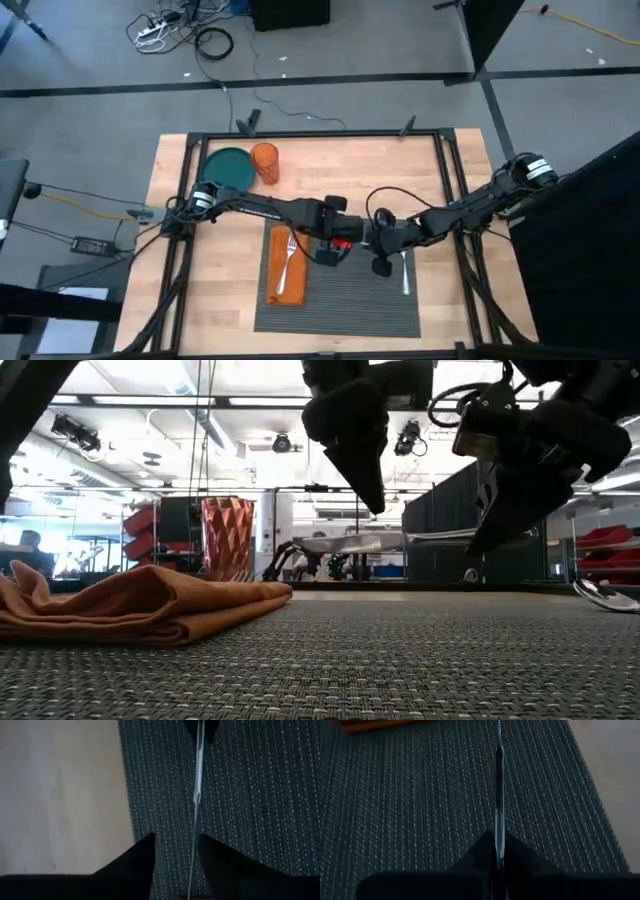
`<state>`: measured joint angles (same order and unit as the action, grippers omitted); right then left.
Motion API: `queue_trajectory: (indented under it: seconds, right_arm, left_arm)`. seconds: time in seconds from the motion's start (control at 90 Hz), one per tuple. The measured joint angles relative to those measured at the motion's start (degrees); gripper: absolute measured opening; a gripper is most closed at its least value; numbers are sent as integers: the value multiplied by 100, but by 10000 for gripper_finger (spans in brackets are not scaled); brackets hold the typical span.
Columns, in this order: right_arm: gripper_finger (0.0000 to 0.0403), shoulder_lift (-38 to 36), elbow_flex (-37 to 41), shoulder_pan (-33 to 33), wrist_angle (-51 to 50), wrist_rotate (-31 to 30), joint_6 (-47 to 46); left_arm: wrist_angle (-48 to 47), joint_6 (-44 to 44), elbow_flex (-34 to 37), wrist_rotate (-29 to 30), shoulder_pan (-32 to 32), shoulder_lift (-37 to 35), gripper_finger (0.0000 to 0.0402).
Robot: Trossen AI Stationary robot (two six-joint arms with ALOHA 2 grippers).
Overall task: Set table place
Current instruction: Put the silver table knife on the black placemat to the left of the silver spoon
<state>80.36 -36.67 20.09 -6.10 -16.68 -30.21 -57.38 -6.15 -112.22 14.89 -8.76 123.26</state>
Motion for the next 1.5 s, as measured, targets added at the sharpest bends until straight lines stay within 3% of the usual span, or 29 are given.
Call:
queue_trajectory:
  seconds: [0.211,0.4,0.611,0.811,0.911,1.144,1.333,1.5]
  right_arm:
    - [0,-461,-80,396,-1025,-411,-1104]
    - [0,-771,-559,1278,-2648,-777,-2759]
    - [0,-458,-610,2286,-2851,-880,-5008]
    - [0,-128,-610,3142,-2875,-2312,-7241]
    - [0,198,-610,3404,-2846,-2554,-8096]
    - [0,992,-610,3458,-2119,-2393,-8737]
    - [0,1149,-608,3493,-2080,-3021,-9378]
    - [0,1145,-608,3498,-1811,-2915,-9361]
  left_arm:
    - [-729,524,-288,266,-238,-52,137]
    - [-544,900,-41,504,-714,-57,137]
    - [735,1347,904,974,-1177,-61,136]
    - [2839,1682,1842,1139,-1383,-57,136]
    - [3798,1691,2289,1041,-1392,-59,136]
    - [4987,1210,3137,717,-1270,-52,136]
    - [5141,1236,3191,726,-1189,-55,136]
    - [5616,1137,3191,679,-1188,-55,136]
